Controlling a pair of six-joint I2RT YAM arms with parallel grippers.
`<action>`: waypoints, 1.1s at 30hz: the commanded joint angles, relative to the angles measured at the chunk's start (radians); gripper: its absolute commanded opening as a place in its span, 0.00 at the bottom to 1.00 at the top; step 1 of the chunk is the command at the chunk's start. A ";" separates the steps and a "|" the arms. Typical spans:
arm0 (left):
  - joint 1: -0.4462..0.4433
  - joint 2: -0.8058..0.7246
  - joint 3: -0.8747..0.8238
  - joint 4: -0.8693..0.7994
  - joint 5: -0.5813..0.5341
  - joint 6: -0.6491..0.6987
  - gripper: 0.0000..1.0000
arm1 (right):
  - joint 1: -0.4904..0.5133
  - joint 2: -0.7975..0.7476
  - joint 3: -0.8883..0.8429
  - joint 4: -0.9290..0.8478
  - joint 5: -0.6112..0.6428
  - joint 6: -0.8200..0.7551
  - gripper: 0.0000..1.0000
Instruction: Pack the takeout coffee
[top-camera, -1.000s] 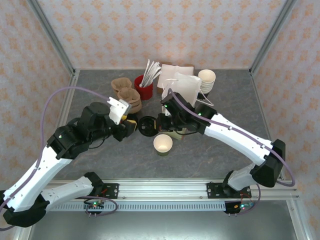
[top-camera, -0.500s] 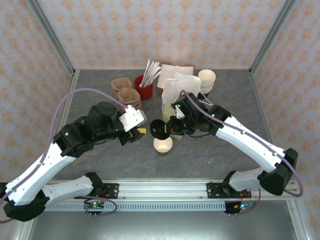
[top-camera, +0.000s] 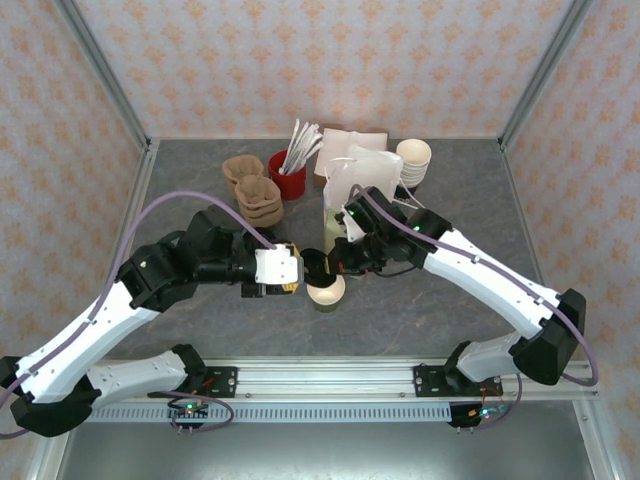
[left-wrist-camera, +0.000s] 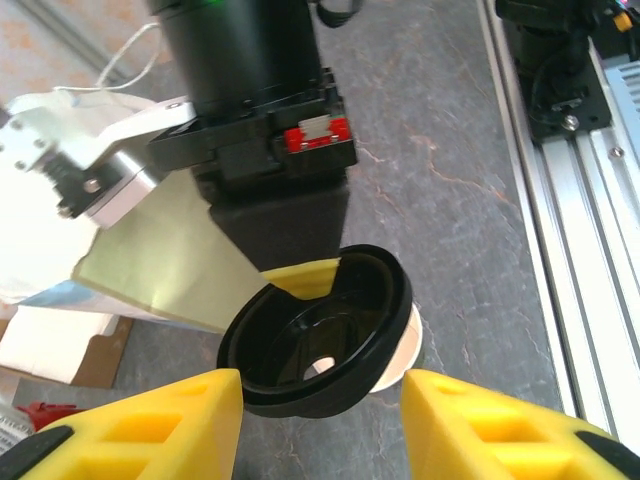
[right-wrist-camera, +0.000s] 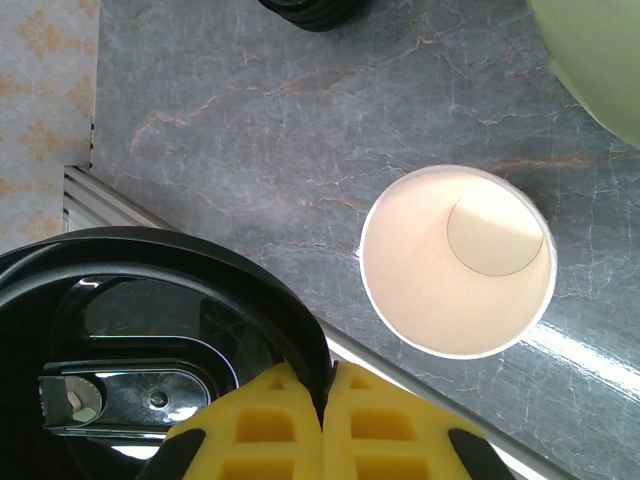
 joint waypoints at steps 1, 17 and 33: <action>-0.005 0.020 0.015 -0.067 0.050 0.099 0.46 | -0.004 0.008 0.007 -0.030 -0.023 -0.027 0.00; -0.005 0.089 0.022 -0.112 0.002 0.180 0.53 | -0.004 0.042 0.024 -0.036 -0.065 -0.052 0.00; -0.005 0.143 0.025 -0.110 -0.022 0.194 0.38 | -0.004 0.050 0.032 -0.039 -0.094 -0.060 0.00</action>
